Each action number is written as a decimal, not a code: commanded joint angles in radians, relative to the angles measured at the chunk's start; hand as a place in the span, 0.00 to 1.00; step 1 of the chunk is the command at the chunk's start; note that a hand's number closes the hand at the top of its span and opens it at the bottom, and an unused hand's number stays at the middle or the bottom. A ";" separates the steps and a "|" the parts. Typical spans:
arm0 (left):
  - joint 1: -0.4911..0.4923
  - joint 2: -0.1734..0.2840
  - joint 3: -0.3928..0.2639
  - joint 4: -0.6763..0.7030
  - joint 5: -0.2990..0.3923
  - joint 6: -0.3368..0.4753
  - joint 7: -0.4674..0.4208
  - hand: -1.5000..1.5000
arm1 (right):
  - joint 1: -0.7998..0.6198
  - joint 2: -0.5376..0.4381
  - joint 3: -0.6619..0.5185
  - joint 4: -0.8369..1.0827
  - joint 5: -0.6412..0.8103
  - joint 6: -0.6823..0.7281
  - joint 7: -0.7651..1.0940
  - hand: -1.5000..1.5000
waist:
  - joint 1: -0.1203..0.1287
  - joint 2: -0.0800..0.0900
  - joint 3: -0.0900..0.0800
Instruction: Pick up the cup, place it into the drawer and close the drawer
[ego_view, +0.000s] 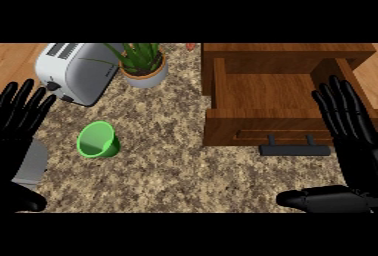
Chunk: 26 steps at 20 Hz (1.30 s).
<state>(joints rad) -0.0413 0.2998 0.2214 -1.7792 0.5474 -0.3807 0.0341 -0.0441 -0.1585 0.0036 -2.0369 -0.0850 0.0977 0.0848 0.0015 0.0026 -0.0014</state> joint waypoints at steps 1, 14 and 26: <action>-0.063 0.029 0.040 0.222 0.023 -0.081 -0.037 0.00 | -0.024 0.008 0.034 0.024 0.019 0.008 0.034 0.00 | -0.006 0.000 0.001; -0.188 0.061 0.056 0.728 -0.260 -0.166 -0.342 0.00 | -0.190 -0.018 -0.086 0.216 -0.025 0.055 -0.054 0.00 | -0.006 0.000 0.001; -0.410 0.091 0.047 1.302 -0.488 -0.101 -0.688 0.00 | -0.153 -0.025 -0.079 0.109 -0.033 0.073 0.019 0.00 | -0.019 0.001 0.000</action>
<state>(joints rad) -0.3570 0.3828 0.2675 -0.6478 0.1127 -0.5064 -0.5714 -0.2417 -0.1804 -0.0778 -1.8801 -0.1038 0.1464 0.1002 -0.0118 0.0037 -0.0014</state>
